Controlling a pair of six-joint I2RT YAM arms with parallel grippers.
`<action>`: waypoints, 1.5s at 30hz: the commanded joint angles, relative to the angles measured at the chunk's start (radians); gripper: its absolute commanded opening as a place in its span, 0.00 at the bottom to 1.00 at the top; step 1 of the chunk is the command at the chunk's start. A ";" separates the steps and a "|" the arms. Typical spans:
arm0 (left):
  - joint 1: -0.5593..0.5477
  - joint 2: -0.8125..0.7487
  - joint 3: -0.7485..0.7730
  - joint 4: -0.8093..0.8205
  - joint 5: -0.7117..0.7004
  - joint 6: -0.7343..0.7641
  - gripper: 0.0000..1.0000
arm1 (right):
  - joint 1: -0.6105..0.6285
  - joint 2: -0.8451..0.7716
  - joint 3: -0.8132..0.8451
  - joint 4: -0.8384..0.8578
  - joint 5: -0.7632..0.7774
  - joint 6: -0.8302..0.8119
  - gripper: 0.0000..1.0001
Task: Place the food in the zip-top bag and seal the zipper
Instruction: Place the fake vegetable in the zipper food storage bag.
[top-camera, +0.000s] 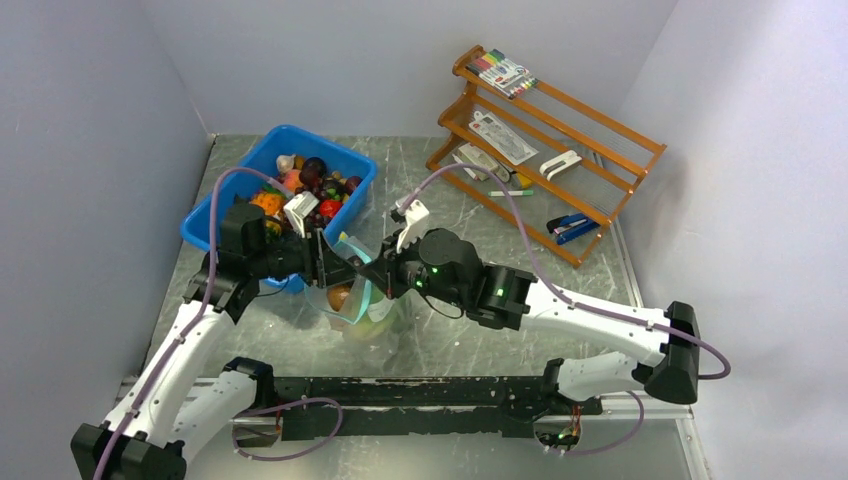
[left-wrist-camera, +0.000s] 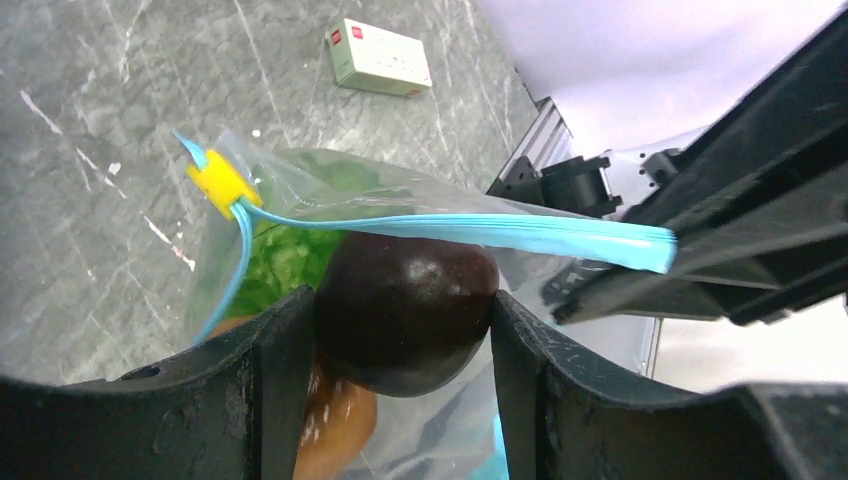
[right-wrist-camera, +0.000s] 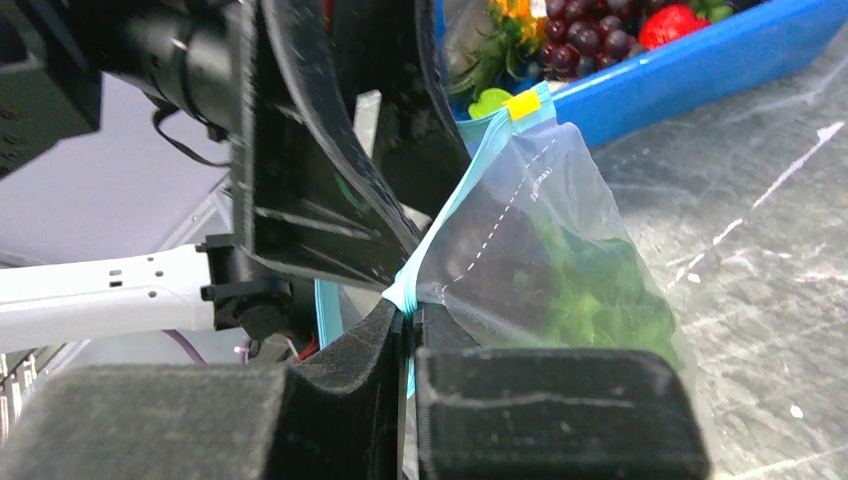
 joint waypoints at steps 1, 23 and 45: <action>-0.041 -0.005 0.006 -0.057 -0.075 0.014 0.33 | -0.003 0.012 0.078 0.081 -0.018 -0.036 0.00; -0.105 -0.005 0.124 -0.201 -0.204 0.022 0.60 | -0.005 -0.062 -0.005 0.134 0.016 -0.004 0.00; -0.104 -0.079 0.315 -0.215 -0.341 -0.010 0.88 | -0.008 -0.209 -0.110 0.019 0.166 -0.017 0.00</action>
